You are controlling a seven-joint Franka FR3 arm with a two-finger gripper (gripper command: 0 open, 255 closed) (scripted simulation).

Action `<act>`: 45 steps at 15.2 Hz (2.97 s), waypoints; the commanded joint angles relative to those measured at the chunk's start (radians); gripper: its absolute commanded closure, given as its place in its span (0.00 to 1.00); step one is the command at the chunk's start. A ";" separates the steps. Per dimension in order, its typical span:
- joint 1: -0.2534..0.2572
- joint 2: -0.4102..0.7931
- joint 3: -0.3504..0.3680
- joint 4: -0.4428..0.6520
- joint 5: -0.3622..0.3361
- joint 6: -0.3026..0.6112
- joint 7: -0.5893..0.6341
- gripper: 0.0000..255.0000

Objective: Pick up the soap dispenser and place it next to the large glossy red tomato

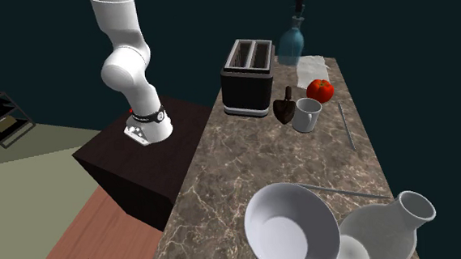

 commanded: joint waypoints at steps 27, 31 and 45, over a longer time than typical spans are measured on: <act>-0.005 0.013 -0.005 -0.314 -0.008 0.327 0.006 1.00; -0.005 0.013 -0.005 -0.314 -0.008 0.327 0.006 1.00; -0.009 -0.035 -0.004 -0.248 0.010 0.215 -0.006 0.00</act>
